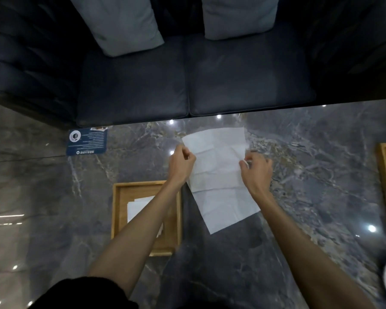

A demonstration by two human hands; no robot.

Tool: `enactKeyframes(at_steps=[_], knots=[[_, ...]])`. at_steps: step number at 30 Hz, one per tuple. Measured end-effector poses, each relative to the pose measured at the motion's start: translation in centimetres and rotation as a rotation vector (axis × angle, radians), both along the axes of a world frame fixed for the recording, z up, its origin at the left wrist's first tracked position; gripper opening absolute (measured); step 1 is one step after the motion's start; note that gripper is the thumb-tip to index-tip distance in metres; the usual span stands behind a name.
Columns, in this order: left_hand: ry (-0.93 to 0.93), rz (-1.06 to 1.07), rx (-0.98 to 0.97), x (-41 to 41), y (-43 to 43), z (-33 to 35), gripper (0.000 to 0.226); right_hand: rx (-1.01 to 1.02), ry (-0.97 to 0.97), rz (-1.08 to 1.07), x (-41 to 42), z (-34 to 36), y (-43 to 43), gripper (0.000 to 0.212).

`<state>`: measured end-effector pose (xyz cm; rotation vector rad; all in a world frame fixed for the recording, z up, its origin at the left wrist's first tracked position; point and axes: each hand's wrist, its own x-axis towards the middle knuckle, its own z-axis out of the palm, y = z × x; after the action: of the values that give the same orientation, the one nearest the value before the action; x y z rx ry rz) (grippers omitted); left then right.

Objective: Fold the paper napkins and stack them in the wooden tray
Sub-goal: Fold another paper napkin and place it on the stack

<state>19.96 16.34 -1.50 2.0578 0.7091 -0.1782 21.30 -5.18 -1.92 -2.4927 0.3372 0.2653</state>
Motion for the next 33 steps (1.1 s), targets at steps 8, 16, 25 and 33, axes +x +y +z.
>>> enactKeyframes(at_steps=[8, 16, 25, 33], knots=[[-0.252, -0.210, -0.058, 0.0, 1.3, 8.3, 0.018, 0.584, 0.251, -0.174, -2.8, 5.1, -1.3, 0.015], [-0.430, -0.752, 0.348, -3.7, 8.4, 27.0, 0.031, 0.608, -0.060, 0.330, -4.6, 18.4, 6.4, 0.099], [-0.540, -0.912, 0.511, -13.5, 16.8, 43.6, 0.036, 0.924, -0.138, 0.388, -13.0, 35.2, 18.6, 0.010], [-0.808, -0.024, -0.879, -16.9, 27.1, 51.6, 0.045, 1.065, -0.344, 0.311, -17.9, 48.3, 23.5, 0.018]])
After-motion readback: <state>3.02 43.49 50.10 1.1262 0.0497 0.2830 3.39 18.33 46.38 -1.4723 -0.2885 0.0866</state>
